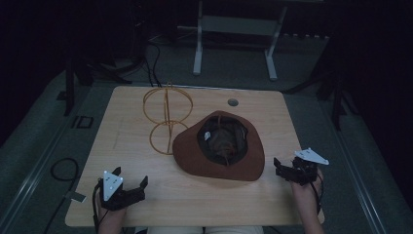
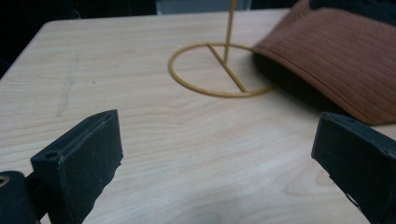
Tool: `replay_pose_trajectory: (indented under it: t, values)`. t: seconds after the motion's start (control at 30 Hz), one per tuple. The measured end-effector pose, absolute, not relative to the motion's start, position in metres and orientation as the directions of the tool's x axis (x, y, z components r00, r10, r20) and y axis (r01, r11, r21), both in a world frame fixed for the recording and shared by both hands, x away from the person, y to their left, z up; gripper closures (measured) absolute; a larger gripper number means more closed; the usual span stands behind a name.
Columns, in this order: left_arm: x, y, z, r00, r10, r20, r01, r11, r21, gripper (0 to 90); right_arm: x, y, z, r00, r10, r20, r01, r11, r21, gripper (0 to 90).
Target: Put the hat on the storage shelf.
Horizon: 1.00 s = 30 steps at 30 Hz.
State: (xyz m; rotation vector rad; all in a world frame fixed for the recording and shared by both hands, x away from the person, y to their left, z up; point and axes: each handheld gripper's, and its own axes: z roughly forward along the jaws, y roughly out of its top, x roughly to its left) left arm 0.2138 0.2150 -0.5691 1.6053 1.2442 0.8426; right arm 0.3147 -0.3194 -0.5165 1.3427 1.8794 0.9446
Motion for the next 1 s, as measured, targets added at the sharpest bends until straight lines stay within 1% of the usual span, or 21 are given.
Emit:
replay_pose_trajectory:
  t: [0.03,0.1,0.2,0.37,0.5,0.53,0.6,0.67,0.77,0.8,1.0]
  values:
    - [0.213,0.214,-0.569,0.291,0.957,-0.016,0.351,-0.091,0.932,2.6,0.317,-0.316,-0.514,-0.289,0.954,-0.076,0.509,0.221,0.832,12.7]
    - [0.213,0.210,-0.569,0.321,0.947,0.001,0.357,-0.122,0.926,2.6,0.322,-0.311,-0.509,-0.318,0.947,-0.042,0.508,0.208,0.836,13.3]
    - [0.214,0.205,-0.570,0.347,0.938,0.008,0.375,-0.147,0.915,2.6,0.328,-0.302,-0.501,-0.342,0.939,-0.017,0.488,0.193,0.851,14.0]
    - [0.213,0.202,-0.570,0.364,0.931,0.024,0.365,-0.166,0.916,2.6,0.338,-0.285,-0.489,-0.378,0.926,0.005,0.455,0.182,0.872,14.3]
    - [0.213,0.203,-0.570,0.379,0.925,0.022,0.369,-0.173,0.913,2.6,0.348,-0.268,-0.484,-0.393,0.920,-0.010,0.465,0.208,0.860,13.3]
    - [0.213,0.203,-0.570,0.379,0.925,0.022,0.369,-0.173,0.913,2.6,0.348,-0.268,-0.484,-0.393,0.920,-0.010,0.465,0.208,0.860,13.3]
    - [0.213,0.203,-0.570,0.386,0.922,0.014,0.369,-0.169,0.914,2.6,0.357,-0.258,-0.482,-0.427,0.904,0.015,0.487,0.216,0.846,12.3]
    - [0.213,0.203,-0.570,0.393,0.920,0.015,0.368,-0.172,0.914,2.6,0.365,-0.251,-0.484,-0.423,0.906,-0.005,0.496,0.236,0.836,12.3]
    - [0.212,0.203,-0.570,0.396,0.918,0.032,0.358,-0.186,0.915,2.7,0.374,-0.246,-0.487,-0.421,0.907,0.017,0.519,0.225,0.825,12.4]
    - [0.212,0.202,-0.570,0.399,0.917,0.033,0.356,-0.188,0.915,4.1,0.384,-0.239,-0.490,-0.417,0.909,0.018,0.534,0.229,0.813,12.6]
    - [0.213,0.201,-0.571,0.414,0.910,0.032,0.364,-0.198,0.910,4.1,0.407,-0.223,-0.496,-0.432,0.902,0.004,0.549,0.259,0.794,14.3]
